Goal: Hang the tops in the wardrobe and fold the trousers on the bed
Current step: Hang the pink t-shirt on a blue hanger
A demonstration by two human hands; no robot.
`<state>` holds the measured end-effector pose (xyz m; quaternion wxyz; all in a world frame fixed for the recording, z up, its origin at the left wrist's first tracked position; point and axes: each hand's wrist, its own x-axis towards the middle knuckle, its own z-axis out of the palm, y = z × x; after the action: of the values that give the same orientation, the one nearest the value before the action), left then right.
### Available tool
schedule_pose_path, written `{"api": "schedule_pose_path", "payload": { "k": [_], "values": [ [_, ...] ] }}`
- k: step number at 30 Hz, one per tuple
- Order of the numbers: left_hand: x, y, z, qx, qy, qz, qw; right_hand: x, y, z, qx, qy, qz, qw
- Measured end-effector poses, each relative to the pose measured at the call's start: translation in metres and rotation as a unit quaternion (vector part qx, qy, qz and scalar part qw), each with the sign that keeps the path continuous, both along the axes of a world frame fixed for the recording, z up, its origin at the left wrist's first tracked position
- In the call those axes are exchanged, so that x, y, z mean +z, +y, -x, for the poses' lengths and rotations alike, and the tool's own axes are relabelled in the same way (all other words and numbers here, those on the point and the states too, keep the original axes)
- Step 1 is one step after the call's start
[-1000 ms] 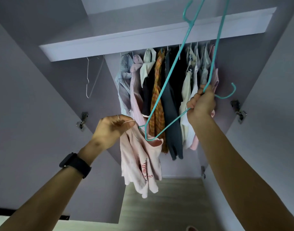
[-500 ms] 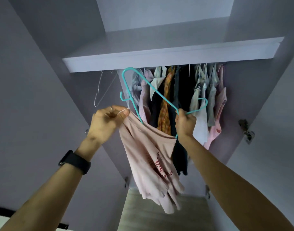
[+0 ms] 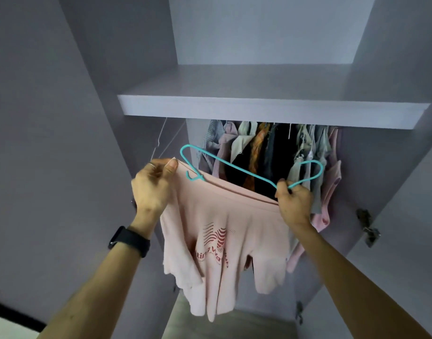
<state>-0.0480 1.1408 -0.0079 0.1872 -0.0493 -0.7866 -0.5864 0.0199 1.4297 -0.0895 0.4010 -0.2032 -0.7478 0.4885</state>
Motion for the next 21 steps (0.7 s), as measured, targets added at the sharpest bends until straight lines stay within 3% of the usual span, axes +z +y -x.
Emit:
{"api": "schedule_pose_path", "payload": {
  "k": [5, 11, 16, 21],
  "values": [
    [0.005, 0.006, -0.001, -0.004, 0.030, -0.060, 0.998, 0.008, -0.004, -0.001, 0.005, 0.027, 0.084, 0.996],
    [0.009, 0.003, 0.005, -0.017, 0.051, -0.070, 0.996, 0.017, -0.004, -0.001, -0.013, 0.041, 0.116, 0.992],
    [0.011, 0.010, 0.001, -0.017, 0.054, -0.087, 0.995, 0.025, -0.004, -0.003, -0.029, 0.042, 0.023, 0.998],
    [0.018, 0.017, -0.009, -0.007, 0.098, -0.100, 0.990, 0.028, -0.007, -0.006, -0.031, 0.036, 0.020, 0.999]
  ]
}}
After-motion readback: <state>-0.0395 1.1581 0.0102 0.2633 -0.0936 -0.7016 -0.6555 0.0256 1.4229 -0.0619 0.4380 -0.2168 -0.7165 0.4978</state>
